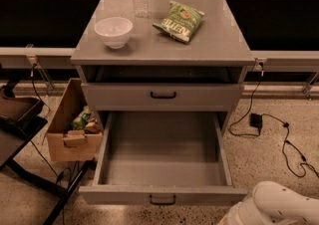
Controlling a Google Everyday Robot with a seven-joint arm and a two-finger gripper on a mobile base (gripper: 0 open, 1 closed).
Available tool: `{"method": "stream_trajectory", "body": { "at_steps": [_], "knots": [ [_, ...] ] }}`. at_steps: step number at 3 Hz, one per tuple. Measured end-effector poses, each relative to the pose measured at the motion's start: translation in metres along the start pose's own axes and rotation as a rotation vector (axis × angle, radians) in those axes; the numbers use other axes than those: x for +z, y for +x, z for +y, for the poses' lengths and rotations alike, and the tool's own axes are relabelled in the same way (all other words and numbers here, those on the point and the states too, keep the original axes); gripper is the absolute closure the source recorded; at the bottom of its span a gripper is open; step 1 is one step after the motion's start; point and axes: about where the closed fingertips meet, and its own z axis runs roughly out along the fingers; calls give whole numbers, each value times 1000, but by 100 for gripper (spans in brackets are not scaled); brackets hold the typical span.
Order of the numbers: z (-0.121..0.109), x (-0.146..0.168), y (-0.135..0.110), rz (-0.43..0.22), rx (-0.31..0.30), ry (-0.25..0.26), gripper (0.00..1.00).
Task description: Close middle drawer
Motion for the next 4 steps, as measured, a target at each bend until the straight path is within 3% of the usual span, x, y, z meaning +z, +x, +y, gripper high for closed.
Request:
{"method": "stream_trajectory", "body": {
  "at_steps": [1, 3, 4],
  "knots": [
    [5, 40, -23, -113, -44, -85, 100],
    [-38, 125, -75, -414, -139, -154, 100],
    [-55, 138, -84, -456, -161, -149, 100]
  ]
}}
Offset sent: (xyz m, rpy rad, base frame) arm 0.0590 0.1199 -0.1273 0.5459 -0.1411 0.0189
